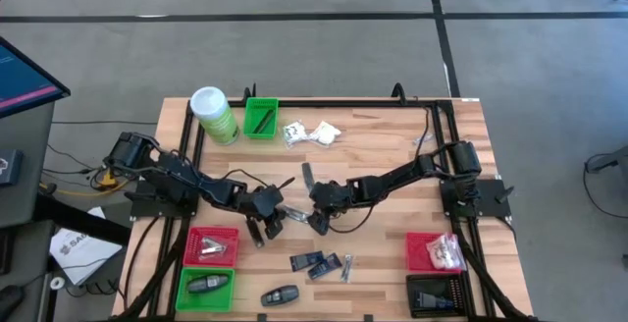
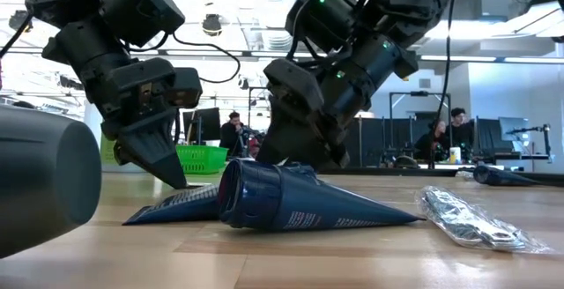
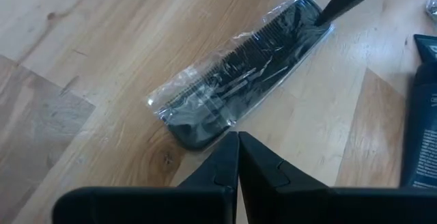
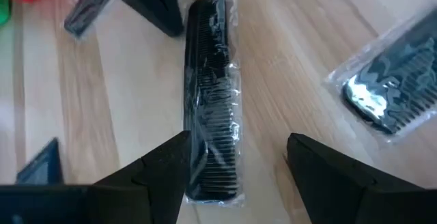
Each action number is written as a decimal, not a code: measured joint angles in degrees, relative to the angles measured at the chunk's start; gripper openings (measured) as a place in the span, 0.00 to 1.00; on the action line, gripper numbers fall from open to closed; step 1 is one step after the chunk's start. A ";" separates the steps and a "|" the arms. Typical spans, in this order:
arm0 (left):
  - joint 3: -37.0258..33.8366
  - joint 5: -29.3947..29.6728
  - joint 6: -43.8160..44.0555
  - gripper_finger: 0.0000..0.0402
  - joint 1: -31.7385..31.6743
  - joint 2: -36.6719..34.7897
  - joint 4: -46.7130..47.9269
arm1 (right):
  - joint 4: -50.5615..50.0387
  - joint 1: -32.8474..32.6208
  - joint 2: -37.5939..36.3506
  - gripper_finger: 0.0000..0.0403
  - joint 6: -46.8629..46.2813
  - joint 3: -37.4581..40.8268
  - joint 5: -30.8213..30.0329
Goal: Pick & Place Travel size toiletries
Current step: Put the black comb into the top green bin
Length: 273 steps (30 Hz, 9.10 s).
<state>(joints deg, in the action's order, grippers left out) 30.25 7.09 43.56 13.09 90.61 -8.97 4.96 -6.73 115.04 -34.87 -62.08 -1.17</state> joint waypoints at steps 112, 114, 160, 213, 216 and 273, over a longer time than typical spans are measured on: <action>0.08 -0.09 -1.30 0.00 -1.58 0.60 0.81 | -5.80 -0.53 -0.20 0.58 4.39 -5.29 -0.32; 0.08 -0.11 -1.30 0.00 -1.58 0.63 0.85 | -5.76 -0.37 -0.20 0.58 4.39 -5.29 -0.32; -0.08 0.18 -1.28 0.00 -1.58 0.74 0.78 | -5.21 -0.72 0.52 0.58 5.35 -5.25 2.68; -0.26 14.13 -2.39 0.01 -1.09 -29.33 -3.66 | -20.28 4.63 -10.54 0.01 5.11 -14.45 -0.65; -0.27 15.84 -3.72 0.01 -1.01 -33.82 -3.65 | -17.88 6.46 -14.01 0.01 3.46 -14.44 -0.90; -0.14 2.18 -2.66 0.39 -10.67 -35.37 -29.78 | -9.88 0.75 -25.70 0.00 -8.92 -14.36 -1.34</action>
<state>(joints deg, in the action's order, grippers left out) 30.11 9.27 40.90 2.42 55.25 -38.75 -4.92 -5.98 89.34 -43.79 -76.44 -2.52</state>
